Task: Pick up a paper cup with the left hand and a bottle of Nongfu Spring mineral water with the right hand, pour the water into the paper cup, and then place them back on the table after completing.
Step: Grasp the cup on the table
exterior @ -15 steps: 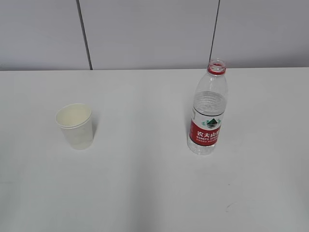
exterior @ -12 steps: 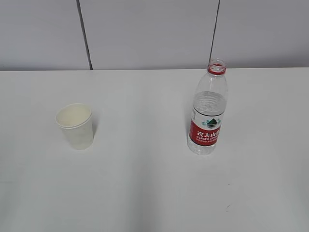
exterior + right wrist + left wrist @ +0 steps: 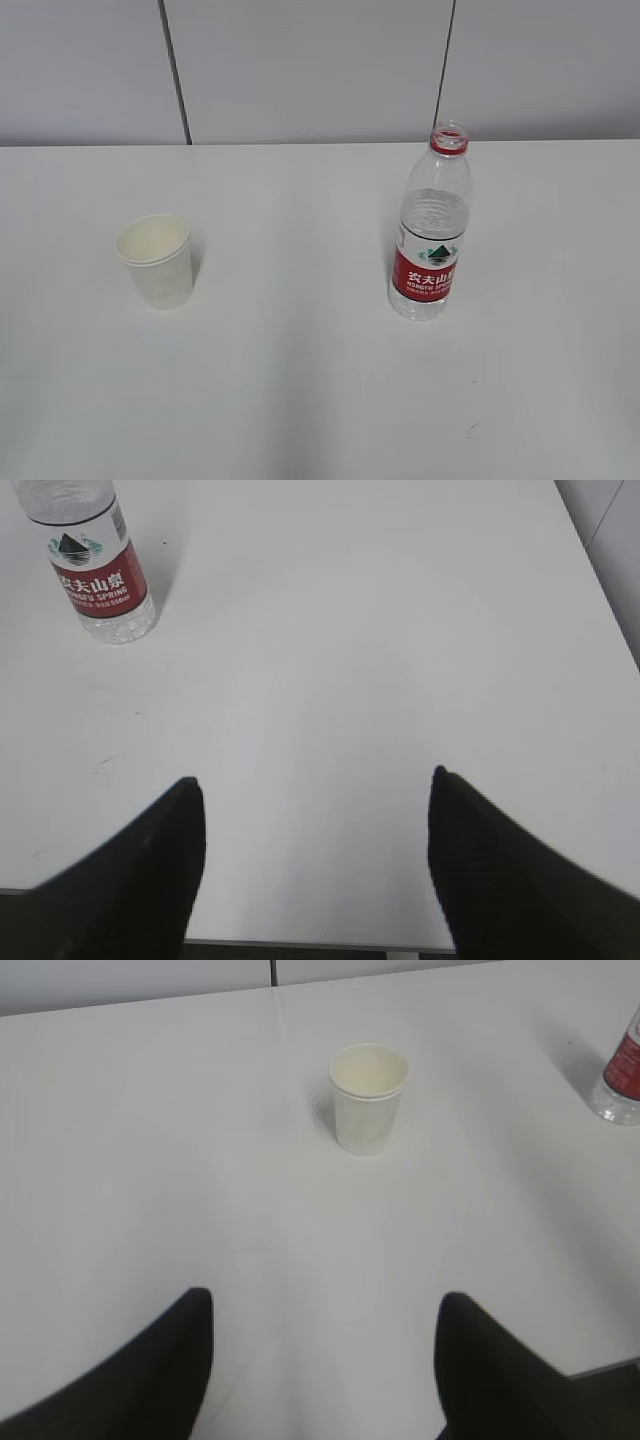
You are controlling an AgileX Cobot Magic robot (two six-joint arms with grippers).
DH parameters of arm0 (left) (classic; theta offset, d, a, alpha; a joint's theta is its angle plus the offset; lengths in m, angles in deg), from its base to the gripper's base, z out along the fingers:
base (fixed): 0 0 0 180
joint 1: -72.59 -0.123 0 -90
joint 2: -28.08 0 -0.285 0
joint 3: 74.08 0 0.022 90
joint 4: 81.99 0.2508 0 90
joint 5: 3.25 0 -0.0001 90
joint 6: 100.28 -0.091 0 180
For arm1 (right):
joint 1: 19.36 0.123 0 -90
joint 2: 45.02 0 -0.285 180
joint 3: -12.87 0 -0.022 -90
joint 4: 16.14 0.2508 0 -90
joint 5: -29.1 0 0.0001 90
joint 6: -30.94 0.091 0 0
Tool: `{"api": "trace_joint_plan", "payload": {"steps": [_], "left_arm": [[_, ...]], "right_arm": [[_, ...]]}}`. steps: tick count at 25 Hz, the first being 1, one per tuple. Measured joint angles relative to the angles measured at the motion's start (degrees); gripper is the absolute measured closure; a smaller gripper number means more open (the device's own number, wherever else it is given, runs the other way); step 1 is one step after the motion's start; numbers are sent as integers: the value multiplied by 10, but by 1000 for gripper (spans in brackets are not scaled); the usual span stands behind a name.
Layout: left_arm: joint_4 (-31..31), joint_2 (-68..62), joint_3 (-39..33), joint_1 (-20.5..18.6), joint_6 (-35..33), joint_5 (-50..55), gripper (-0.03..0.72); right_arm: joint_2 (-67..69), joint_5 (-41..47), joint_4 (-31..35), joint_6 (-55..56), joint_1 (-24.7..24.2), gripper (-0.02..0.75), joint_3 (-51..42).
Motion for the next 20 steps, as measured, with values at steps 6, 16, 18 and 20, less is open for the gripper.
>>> {"api": "trace_joint_plan", "payload": {"steps": [6, 16, 18, 20], "left_arm": [[0, 0, 0, 0, 0, 0, 251], [0, 0, 0, 0, 0, -1, 251], [0, 0, 4, 0, 0, -4, 251], [0, 0, 10, 0, 0, -22, 251]], "right_arm": [[0, 0, 0, 0, 0, 224, 0], [0, 0, 0, 0, 0, 224, 0], [0, 0, 0, 0, 0, 224, 0], [0, 0, 0, 0, 0, 224, 0]]}}
